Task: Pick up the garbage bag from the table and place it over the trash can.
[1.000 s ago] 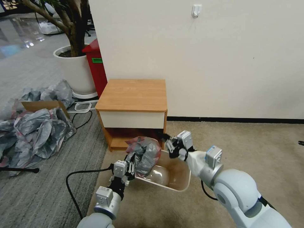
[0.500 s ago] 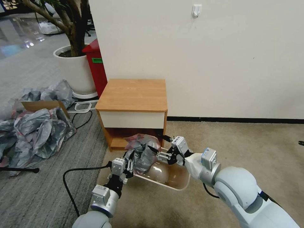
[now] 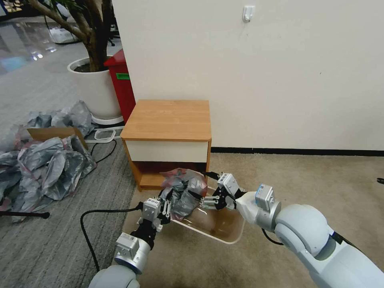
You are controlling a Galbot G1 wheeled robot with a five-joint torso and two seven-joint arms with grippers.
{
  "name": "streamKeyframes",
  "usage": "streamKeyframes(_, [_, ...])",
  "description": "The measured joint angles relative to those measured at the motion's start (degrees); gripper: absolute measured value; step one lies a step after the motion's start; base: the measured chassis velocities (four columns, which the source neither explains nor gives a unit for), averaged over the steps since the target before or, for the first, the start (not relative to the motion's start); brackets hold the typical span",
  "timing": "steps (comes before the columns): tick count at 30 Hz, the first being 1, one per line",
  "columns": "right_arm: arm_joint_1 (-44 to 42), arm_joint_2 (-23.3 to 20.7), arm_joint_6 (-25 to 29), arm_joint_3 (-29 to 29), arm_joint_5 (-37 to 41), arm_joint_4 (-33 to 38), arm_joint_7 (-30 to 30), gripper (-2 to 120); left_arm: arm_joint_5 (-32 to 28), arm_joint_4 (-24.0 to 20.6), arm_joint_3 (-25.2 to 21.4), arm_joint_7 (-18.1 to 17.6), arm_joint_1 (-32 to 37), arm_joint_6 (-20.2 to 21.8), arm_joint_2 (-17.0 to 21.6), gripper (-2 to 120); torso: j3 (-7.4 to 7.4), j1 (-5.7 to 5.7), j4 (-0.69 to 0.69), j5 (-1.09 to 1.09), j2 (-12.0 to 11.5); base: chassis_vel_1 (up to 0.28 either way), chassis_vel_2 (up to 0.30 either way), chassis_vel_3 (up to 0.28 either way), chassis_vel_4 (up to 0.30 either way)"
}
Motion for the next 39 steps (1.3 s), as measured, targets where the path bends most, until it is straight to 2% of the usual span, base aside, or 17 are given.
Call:
streamKeyframes(2, [0.02,-0.04,-0.01,0.01,0.14,0.02,0.0,58,0.05,0.03,-0.01,0.29,0.0,-0.14,0.0,10,0.0,0.0,0.0,0.0,0.0,0.0,0.0,0.0,0.0])
streamKeyframes(5, [0.0,-0.1,-0.02,0.03,0.41,0.5,0.01,43,0.15,0.28,-0.18,0.76,-0.06,-0.28,0.01,10,0.0,0.0,0.0,0.0,0.0,0.0,0.0,0.0,0.0])
streamKeyframes(7, [-0.02,-0.11,-0.02,0.03,0.46,0.65,0.01,39,0.16,0.39,-0.22,0.78,-0.08,-0.28,0.0,10,0.0,0.0,0.0,0.0,0.0,0.0,0.0,0.0,0.0])
streamKeyframes(10, [-0.1,-0.13,-0.01,0.0,0.73,1.08,0.04,25,0.22,0.89,-0.26,0.8,-0.19,-0.28,-0.07,10,0.0,0.0,0.0,0.0,0.0,0.0,0.0,0.0,0.0])
streamKeyframes(11, [-0.1,-0.13,-0.01,0.0,0.73,1.08,0.04,25,0.22,0.89,-0.26,0.8,-0.19,-0.28,-0.07,10,0.0,0.0,0.0,0.0,0.0,0.0,0.0,0.0,0.0])
streamKeyframes(14, [-0.25,0.0,0.04,-0.15,0.94,1.07,0.09,11,0.42,1.12,-0.12,0.8,-0.27,-0.27,-0.23,10,0.0,0.0,0.0,0.0,0.0,0.0,0.0,0.0,0.0])
streamKeyframes(15, [-0.25,0.0,0.04,-0.15,0.94,1.07,0.09,11,0.42,1.12,-0.12,0.8,-0.27,-0.27,-0.23,10,0.0,0.0,0.0,0.0,0.0,0.0,0.0,0.0,0.0])
streamKeyframes(18, [-0.36,0.52,0.07,-0.21,1.12,0.91,0.21,0,0.63,1.27,0.1,0.85,-0.28,-0.26,-0.34,10,0.0,0.0,0.0,0.0,0.0,0.0,0.0,0.0,0.0])
streamKeyframes(21, [-0.36,0.88,0.07,-0.13,1.6,0.88,0.84,0,0.74,1.47,0.11,0.87,-0.28,-0.26,-0.42,10,0.0,0.0,0.0,0.0,0.0,0.0,0.0,0.0,0.0])
streamKeyframes(29, [0.64,1.49,-2.22,1.75,8.85,1.67,8.45,0,0.95,2.1,-0.25,1.02,0.37,-0.74,-1.17,10,0.0,0.0,0.0,0.0,0.0,0.0,0.0,0.0,0.0])
streamKeyframes(31, [0.74,1.48,-2.38,1.82,9.23,1.73,8.83,0,0.97,2.11,-0.27,1.05,0.43,-0.79,-1.21,10,0.0,0.0,0.0,0.0,0.0,0.0,0.0,0.0,0.0])
streamKeyframes(32, [1.6,1.45,-3.66,2.17,11.18,1.91,11.17,0,1.05,2.12,-0.28,1.21,0.72,-1.06,-1.42,10,0.0,0.0,0.0,0.0,0.0,0.0,0.0,0.0,0.0])
streamKeyframes(39, [4.21,0.04,-10.92,3.44,16.33,1.31,17.67,0,0.7,1.66,-0.74,2.13,1.86,-1.72,-2.1,10,0.0,0.0,0.0,0.0,0.0,0.0,0.0,0.0,0.0])
